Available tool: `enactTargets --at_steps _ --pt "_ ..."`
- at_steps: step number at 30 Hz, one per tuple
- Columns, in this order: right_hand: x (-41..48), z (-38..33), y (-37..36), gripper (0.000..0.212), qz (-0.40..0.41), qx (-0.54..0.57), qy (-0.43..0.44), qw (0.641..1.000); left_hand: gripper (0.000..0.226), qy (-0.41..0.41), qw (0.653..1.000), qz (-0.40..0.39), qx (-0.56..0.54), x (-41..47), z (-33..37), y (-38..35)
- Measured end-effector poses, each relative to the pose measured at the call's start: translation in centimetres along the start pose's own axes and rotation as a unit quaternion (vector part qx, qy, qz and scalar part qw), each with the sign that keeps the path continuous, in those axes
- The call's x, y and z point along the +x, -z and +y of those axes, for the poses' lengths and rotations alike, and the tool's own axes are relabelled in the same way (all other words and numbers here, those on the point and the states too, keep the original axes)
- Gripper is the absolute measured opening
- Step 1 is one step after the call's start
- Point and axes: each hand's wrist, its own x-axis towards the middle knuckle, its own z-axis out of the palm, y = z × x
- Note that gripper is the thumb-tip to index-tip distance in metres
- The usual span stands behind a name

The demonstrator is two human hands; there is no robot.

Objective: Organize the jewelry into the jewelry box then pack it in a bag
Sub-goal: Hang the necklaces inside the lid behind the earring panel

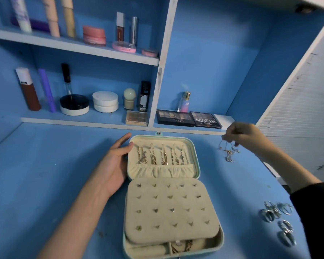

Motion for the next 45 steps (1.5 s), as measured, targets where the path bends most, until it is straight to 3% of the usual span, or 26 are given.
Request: enactTargets --at_steps 5,8,27,36,45 --pt "-0.8 -4.0 1.1 0.02 0.055 0.193 0.021 0.979 0.043 0.002 1.0 -0.002 0.003 0.0 0.0 0.0" --pt "-1.3 -6.0 1.3 0.018 0.047 0.242 0.041 0.968 0.043 0.003 1.0 -0.003 0.006 0.0 0.0 0.1" --pt "-3.3 -14.6 -0.9 0.012 0.018 0.233 0.182 0.955 0.043 -0.002 1.0 -0.004 -0.008 -0.1 0.0 0.2" --pt "-3.4 -15.1 -1.1 0.012 -0.005 0.249 0.166 0.954 0.044 -0.001 1.0 -0.002 -0.016 0.0 0.0 0.2" --pt "-3.4 -14.9 -1.0 0.012 0.022 0.178 0.204 0.962 0.044 -0.002 1.0 0.003 -0.016 0.1 0.0 0.3"
